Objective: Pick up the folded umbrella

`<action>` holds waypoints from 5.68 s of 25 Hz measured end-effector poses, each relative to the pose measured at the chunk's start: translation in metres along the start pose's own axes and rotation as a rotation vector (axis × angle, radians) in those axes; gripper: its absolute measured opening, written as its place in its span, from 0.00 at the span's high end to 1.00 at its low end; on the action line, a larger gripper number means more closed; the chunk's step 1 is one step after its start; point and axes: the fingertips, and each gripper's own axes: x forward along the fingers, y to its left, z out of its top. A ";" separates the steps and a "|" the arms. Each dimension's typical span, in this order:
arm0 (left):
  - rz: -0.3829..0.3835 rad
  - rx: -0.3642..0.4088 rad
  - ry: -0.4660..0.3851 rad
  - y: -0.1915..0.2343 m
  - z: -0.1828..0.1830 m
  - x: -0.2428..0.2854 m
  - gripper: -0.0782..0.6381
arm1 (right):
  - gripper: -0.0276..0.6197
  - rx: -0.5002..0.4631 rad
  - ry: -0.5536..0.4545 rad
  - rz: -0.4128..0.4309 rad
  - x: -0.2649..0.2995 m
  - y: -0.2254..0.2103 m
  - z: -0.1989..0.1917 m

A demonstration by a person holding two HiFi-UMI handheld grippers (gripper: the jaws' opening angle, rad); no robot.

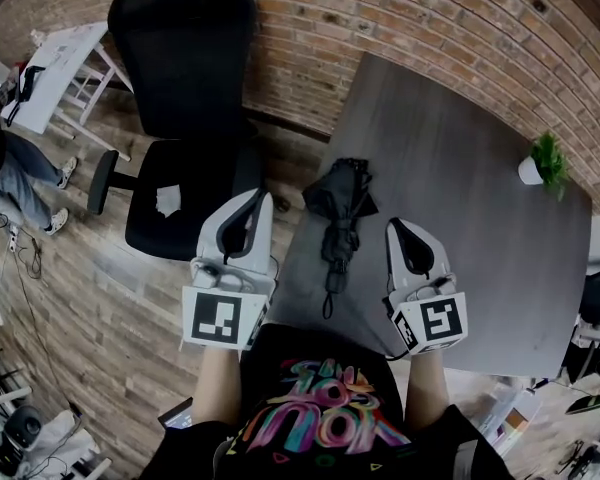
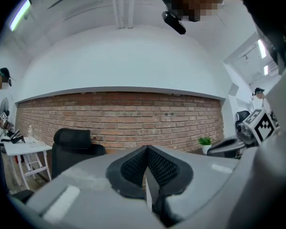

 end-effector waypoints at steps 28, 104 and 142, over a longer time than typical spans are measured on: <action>-0.155 -0.021 0.056 -0.007 -0.010 0.019 0.89 | 0.94 0.032 0.075 -0.061 0.013 0.008 -0.018; -0.112 -0.037 0.101 0.029 -0.030 0.015 0.89 | 0.54 0.402 0.644 -0.027 0.118 0.026 -0.216; -0.253 0.015 -0.069 -0.015 0.041 0.021 0.89 | 0.56 0.234 0.022 0.005 0.026 0.016 0.033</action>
